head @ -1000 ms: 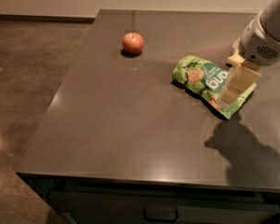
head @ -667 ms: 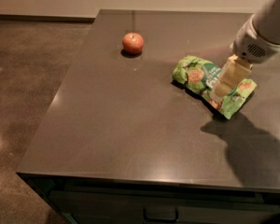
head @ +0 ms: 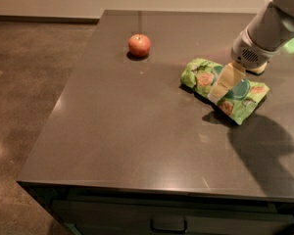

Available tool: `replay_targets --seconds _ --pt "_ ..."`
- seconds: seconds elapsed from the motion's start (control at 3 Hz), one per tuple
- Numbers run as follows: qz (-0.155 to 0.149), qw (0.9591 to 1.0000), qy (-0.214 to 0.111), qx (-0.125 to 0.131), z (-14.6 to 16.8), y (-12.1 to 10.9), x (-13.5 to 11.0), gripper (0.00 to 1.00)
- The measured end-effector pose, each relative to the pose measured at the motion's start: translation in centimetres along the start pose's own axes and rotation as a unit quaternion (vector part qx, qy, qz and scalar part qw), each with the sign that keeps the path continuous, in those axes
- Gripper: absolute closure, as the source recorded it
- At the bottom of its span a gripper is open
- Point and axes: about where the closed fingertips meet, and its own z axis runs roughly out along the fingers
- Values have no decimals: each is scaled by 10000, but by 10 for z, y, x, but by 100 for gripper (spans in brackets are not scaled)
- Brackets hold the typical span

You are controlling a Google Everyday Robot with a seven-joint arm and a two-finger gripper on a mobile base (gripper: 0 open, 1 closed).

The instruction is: Move green rice chip bag near apple

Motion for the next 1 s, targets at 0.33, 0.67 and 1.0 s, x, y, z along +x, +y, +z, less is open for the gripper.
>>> replay_targets --seconds 0.33,0.67,1.0 --pt "99 9999 36 -104 17 -2 0 0" --pt "117 9997 73 -197 26 -2 1 17" --pt "81 9995 72 -288 30 -1 -2 41"
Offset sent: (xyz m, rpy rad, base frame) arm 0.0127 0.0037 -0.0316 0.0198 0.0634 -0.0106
